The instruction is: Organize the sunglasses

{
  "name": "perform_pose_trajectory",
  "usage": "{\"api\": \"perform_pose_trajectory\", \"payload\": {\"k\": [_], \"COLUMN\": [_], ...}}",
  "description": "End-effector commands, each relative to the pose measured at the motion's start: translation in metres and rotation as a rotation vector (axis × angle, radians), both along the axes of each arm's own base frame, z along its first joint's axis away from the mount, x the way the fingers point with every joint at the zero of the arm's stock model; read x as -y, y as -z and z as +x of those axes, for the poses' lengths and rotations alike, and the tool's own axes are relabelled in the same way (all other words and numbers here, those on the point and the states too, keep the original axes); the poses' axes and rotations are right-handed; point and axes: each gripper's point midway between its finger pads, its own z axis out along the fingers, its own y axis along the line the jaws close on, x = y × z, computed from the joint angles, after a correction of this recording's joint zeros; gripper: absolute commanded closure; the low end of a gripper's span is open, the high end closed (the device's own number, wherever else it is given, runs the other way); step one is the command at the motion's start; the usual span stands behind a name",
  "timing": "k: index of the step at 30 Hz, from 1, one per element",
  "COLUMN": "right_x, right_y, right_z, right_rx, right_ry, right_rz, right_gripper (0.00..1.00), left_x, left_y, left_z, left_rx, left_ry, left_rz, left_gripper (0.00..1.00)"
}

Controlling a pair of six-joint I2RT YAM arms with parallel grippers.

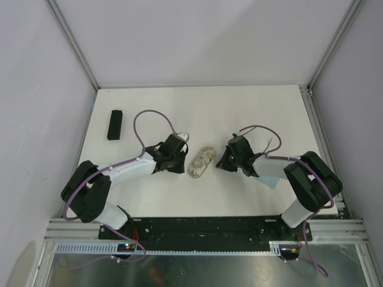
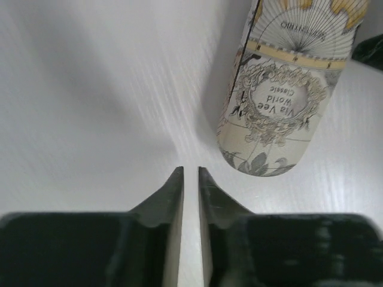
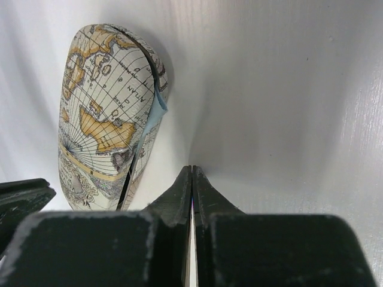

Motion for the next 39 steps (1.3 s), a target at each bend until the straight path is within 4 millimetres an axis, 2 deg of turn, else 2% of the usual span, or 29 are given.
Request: {"api": "perform_pose_trajectory", "payload": {"k": [1, 3, 5, 6, 8, 11, 20, 23, 27, 30, 34, 36, 38, 39], "right_x": [0.003, 0.006, 0.008, 0.008, 0.008, 0.011, 0.027, 0.029, 0.03, 0.03, 0.031, 0.031, 0.03, 0.03], "right_y": [-0.006, -0.008, -0.01, -0.011, -0.016, -0.022, -0.029, -0.03, -0.03, -0.03, -0.028, -0.028, -0.028, -0.028], "right_z": [0.004, 0.003, 0.001, 0.0, -0.003, -0.005, -0.011, -0.013, -0.014, -0.014, -0.015, -0.016, -0.016, -0.016], "right_rx": [0.026, 0.03, 0.034, 0.038, 0.05, 0.066, 0.068, 0.067, 0.068, 0.066, 0.062, 0.061, 0.061, 0.06], "right_ry": [-0.005, -0.004, -0.014, -0.02, -0.03, -0.029, -0.02, -0.019, -0.02, -0.025, -0.026, -0.027, -0.028, -0.027], "right_rz": [-0.043, -0.058, -0.066, -0.069, -0.069, -0.066, -0.071, -0.065, -0.06, -0.059, -0.058, -0.056, -0.051, -0.05], "right_gripper": [1.0, 1.0, 1.0, 0.99, 0.99, 0.99, 0.99, 0.99, 0.99, 0.99, 0.99, 0.99, 0.99, 0.99], "left_x": [0.013, 0.02, 0.029, 0.035, 0.044, 0.058, 0.092, 0.093, 0.085, 0.079, 0.065, 0.059, 0.054, 0.052], "left_y": [-0.047, -0.061, -0.071, -0.076, -0.073, -0.067, -0.04, -0.031, -0.021, -0.025, -0.048, -0.062, -0.073, -0.077], "left_z": [0.023, 0.03, 0.035, 0.037, 0.04, 0.043, 0.044, 0.047, 0.05, 0.047, 0.04, 0.033, 0.025, 0.02], "left_rx": [0.128, 0.165, 0.196, 0.211, 0.206, 0.191, 0.178, 0.171, 0.157, 0.15, 0.172, 0.188, 0.193, 0.194], "left_ry": [-0.016, 0.017, 0.077, 0.111, 0.169, 0.23, 0.381, 0.379, 0.336, 0.303, 0.231, 0.217, 0.21, 0.208], "left_rz": [-0.089, -0.103, -0.106, -0.106, -0.099, -0.093, -0.012, 0.015, 0.063, 0.059, 0.031, 0.005, -0.025, -0.043], "left_gripper": [0.63, 0.38, 0.18, 0.11, 0.03, 0.01, 0.0, 0.0, 0.1, 0.08, 0.11, 0.22, 0.39, 0.52]}}
